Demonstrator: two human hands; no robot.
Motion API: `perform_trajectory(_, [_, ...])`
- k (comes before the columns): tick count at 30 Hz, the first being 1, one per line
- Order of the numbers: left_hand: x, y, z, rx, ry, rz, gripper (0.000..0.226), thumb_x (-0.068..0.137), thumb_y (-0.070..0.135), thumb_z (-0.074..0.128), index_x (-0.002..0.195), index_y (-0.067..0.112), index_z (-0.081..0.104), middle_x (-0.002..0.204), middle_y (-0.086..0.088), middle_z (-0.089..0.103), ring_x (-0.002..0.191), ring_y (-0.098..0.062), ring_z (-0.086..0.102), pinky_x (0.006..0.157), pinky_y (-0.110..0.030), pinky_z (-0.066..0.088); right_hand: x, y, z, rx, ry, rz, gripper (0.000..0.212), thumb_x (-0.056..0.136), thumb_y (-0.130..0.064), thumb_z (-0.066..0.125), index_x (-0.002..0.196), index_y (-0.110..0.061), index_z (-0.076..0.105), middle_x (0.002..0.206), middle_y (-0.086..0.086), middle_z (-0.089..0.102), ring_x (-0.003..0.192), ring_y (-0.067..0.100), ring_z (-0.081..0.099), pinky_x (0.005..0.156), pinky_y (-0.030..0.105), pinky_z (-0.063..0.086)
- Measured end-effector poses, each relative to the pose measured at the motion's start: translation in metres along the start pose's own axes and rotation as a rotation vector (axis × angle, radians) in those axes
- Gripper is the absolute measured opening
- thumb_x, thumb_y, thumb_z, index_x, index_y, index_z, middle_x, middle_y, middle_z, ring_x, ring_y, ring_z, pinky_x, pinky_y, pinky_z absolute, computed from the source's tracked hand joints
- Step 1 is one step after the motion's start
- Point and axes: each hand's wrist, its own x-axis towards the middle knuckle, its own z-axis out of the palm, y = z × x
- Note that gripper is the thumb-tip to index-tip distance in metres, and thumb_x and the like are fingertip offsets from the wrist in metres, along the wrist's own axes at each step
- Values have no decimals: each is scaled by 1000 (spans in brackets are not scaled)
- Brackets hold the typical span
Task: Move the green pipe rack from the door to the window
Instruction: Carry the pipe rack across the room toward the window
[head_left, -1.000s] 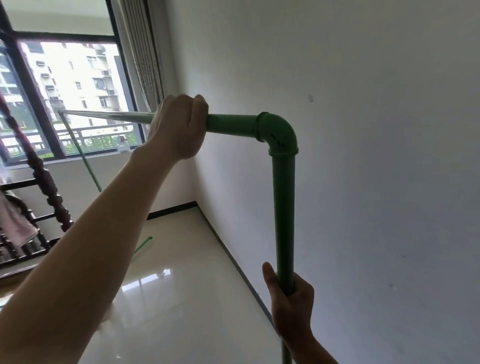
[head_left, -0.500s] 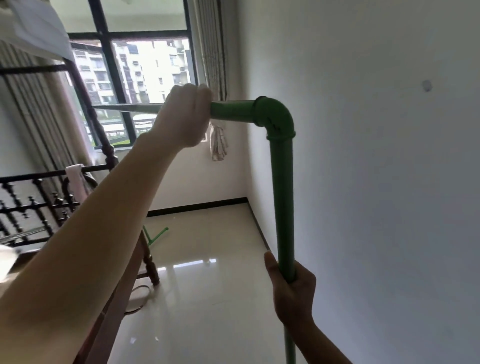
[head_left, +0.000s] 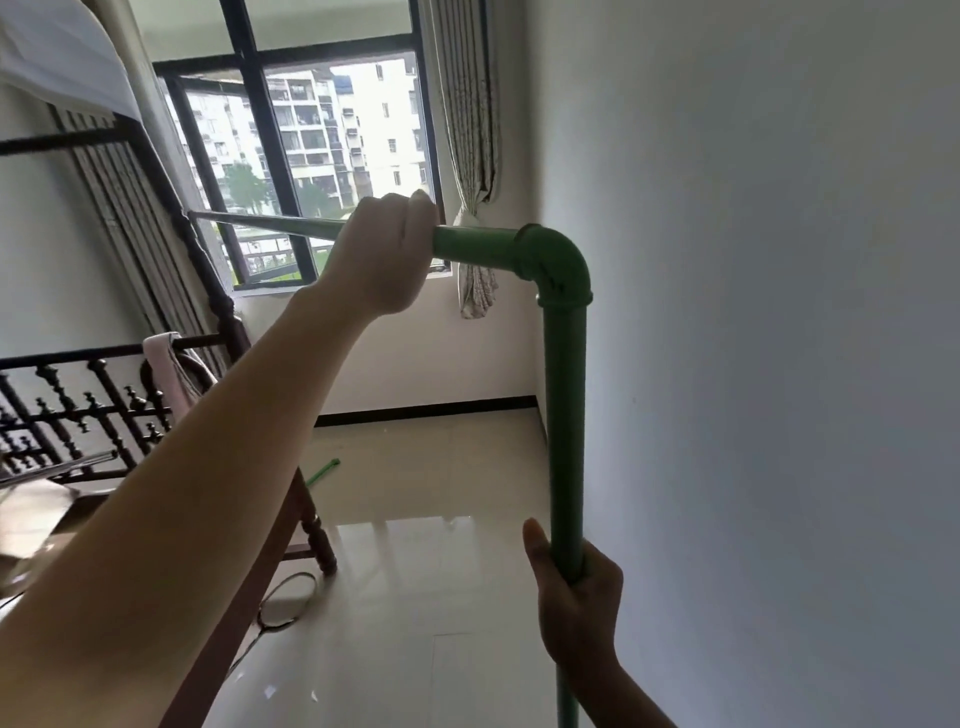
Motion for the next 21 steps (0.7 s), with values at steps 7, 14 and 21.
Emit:
perform_trajectory(7, [35,-54,69,-11,-25,-72,31,96,13,28,86,-5,51,68,-29,62,57,-38,55,60,-51,54,99,38,41,-46,7,-58,54,81,-24,74,41,-24,37,34,-8,33,34,7,32,38,19,30])
perform_trajectory(14, [64,-144,137,-78,-51,-177,56,96,31,14,91,-5,57,59,-7,43,47,-22,34,51,-29,25,202,80,124,-56,25,-31,51,71,-42,69,42,-11,41,37,-3,33,35,13,36,40,27,35])
perform_trajectory(21, [80,-242,200,-185,-25,-303,36,101,9,29,78,-7,52,59,-24,56,56,-29,40,58,-40,36,293,118,204,-77,-54,-106,50,76,-41,67,44,-12,42,39,-4,35,35,12,36,38,28,34])
